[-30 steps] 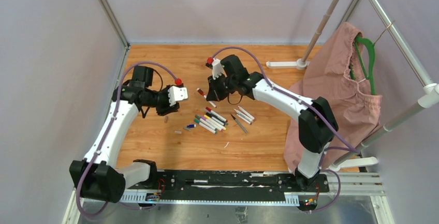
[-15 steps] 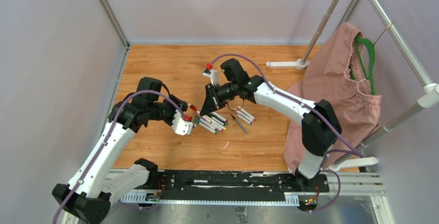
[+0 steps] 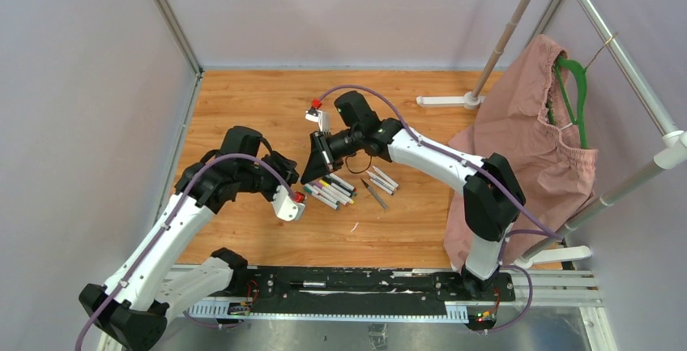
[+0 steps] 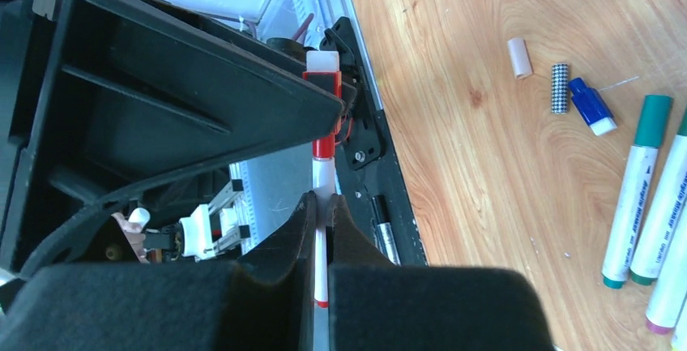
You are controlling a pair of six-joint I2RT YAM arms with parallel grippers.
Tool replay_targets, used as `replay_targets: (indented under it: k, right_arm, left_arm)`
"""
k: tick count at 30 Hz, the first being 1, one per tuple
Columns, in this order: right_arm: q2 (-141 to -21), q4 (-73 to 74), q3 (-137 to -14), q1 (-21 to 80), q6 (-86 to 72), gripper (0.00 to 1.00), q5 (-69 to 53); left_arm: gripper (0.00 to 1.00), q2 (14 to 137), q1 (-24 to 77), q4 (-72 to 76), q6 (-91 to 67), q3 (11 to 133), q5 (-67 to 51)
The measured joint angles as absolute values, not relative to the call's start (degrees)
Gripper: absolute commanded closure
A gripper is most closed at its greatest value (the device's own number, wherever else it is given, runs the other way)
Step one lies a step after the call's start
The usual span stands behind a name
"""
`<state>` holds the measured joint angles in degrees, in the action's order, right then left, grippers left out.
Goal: Open the pen caps
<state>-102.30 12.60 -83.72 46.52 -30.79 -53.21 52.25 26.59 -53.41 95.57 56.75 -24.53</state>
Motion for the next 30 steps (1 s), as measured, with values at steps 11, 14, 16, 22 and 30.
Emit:
replay_targets:
  k: [11, 14, 16, 22, 30]
  right_arm:
    - [-102.94, 6.81, -83.64, 46.63, -35.7, 1.0, -55.99]
    - [-102.94, 5.89, -83.13, 46.61, -36.32, 1.0, -56.18]
    - [-102.94, 5.3, -82.65, 46.61, -36.47, 1.0, -56.14]
    - [-102.89, 2.98, -80.4, 46.61, -36.82, 0.69, -56.34]
    - [-102.56, 2.09, -79.11, 47.07, -38.13, 0.99, -55.94]
  left_arm:
    - [0.79, 54.19, 27.07, -51.59, 95.46, 56.51, -21.37]
    - [0.82, 54.37, 27.14, -51.77, 95.61, 56.42, -20.84]
    - [0.88, 54.61, 27.2, -51.99, 95.59, 56.42, -20.56]
    - [1.0, 55.35, 27.51, -52.84, 95.39, 56.36, -20.01]
    - [1.0, 55.81, 27.46, -52.47, 93.91, 56.75, -19.7]
